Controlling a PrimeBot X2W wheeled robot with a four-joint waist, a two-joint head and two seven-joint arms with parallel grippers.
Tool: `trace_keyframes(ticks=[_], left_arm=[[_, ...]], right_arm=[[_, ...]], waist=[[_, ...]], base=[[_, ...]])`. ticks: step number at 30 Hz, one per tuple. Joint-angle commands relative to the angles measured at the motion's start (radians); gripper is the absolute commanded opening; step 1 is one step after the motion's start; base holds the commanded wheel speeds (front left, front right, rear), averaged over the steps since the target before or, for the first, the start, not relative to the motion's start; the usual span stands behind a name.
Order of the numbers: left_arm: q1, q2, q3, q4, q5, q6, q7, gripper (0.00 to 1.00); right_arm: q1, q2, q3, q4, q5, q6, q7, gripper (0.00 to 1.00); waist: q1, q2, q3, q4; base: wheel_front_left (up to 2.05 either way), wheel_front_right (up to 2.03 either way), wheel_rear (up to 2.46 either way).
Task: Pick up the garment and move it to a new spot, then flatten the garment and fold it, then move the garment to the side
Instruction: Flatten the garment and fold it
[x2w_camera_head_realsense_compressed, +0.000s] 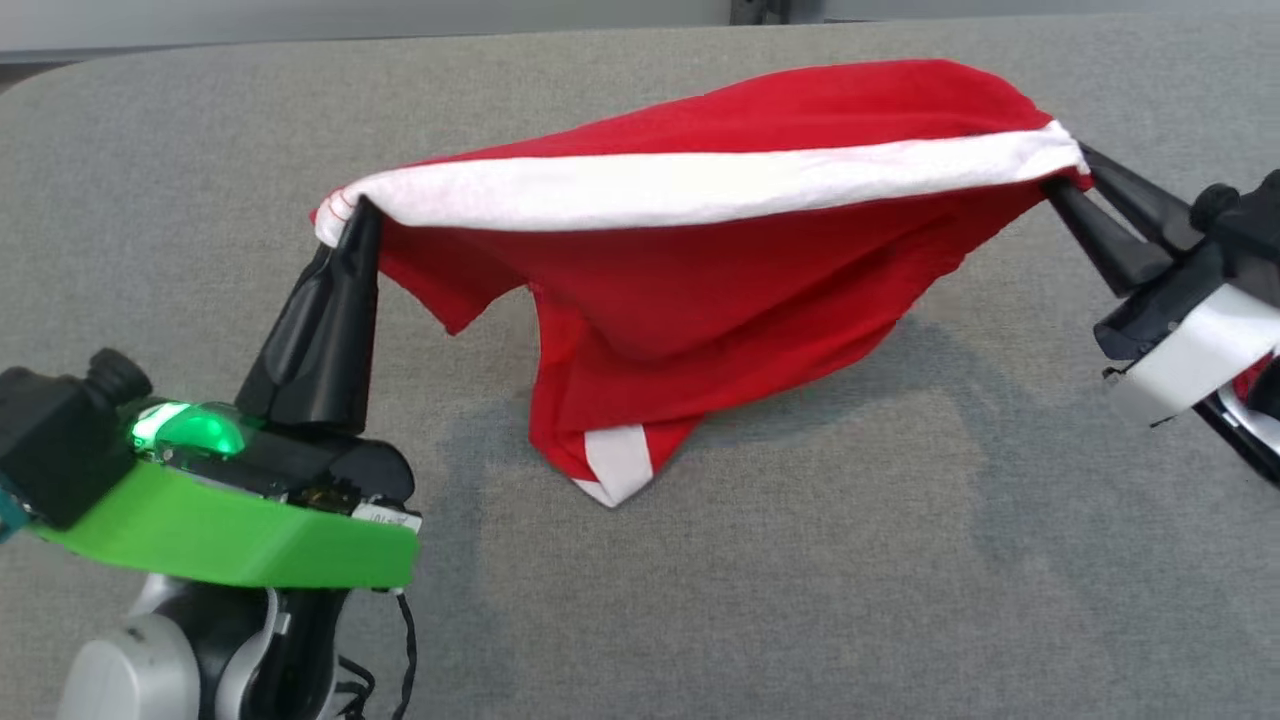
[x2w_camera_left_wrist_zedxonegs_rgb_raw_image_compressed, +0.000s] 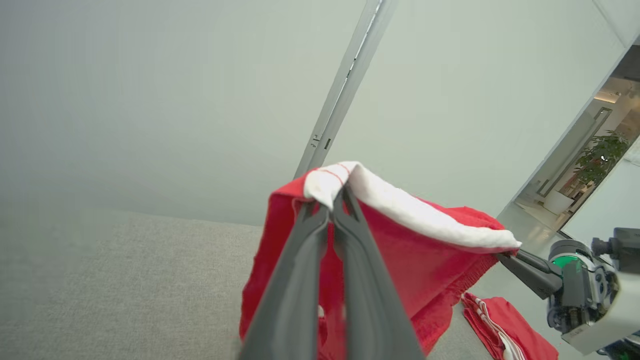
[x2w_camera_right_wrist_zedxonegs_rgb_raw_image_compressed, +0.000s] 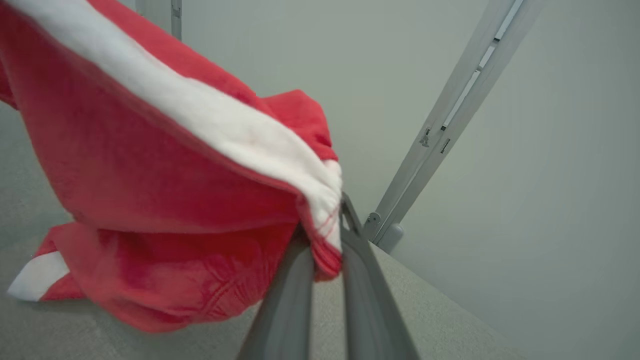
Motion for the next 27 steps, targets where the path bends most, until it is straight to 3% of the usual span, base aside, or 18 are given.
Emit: trace_keyframes(ticks=[1, 7, 12, 16, 19, 22, 27], left_arm=[[-0.022, 0.010, 0.006, -0.025, 0.011, 0.009, 0.012, 0.00], [-0.126, 0.029, 0.020, -0.068, -0.004, 0.023, 0.077, 0.00], [-0.322, 0.019, 0.014, 0.028, -0.045, 0.003, 0.134, 0.00], [-0.577, 0.002, -0.005, 0.218, -0.045, -0.019, 0.171, 0.00], [-0.775, -0.015, -0.006, 0.404, -0.010, -0.036, 0.140, 0.00], [-0.964, -0.040, 0.007, 0.593, 0.030, -0.053, 0.054, 0.00], [-1.201, -0.071, 0.047, 0.843, 0.089, -0.077, -0.202, 0.00]], right_arm=[[0.031, -0.014, -0.037, -0.058, -0.015, -0.001, 0.033, 0.00], [0.104, -0.052, -0.221, -0.298, -0.009, -0.001, 0.186, 0.00], [0.059, -0.056, -0.284, -0.354, 0.010, -0.001, 0.268, 0.00], [-0.109, -0.040, -0.235, -0.280, 0.036, -0.002, 0.332, 0.00], [-0.298, 0.014, -0.173, -0.160, 0.003, -0.001, 0.359, 0.00], [-0.513, 0.111, -0.144, 0.006, -0.075, -0.001, 0.320, 0.00], [-0.781, 0.274, -0.180, 0.258, -0.330, -0.001, 0.118, 0.00]], waist=[[0.0000, 0.0000, -0.051, -0.053], [0.0000, 0.0000, -0.017, -0.080], [0.0000, 0.0000, 0.096, -0.069], [0.0000, 0.0000, 0.212, -0.048], [0.0000, 0.0000, 0.280, -0.038], [0.0000, 0.0000, 0.325, -0.034], [0.0000, 0.0000, 0.396, -0.030]], base=[[0.00, 0.00, 0.00], [0.00, 0.00, 0.00], [0.00, 0.00, 0.00], [0.00, 0.00, 0.00], [0.00, 0.00, 0.00], [0.00, 0.00, 0.00], [0.00, 0.00, 0.00]])
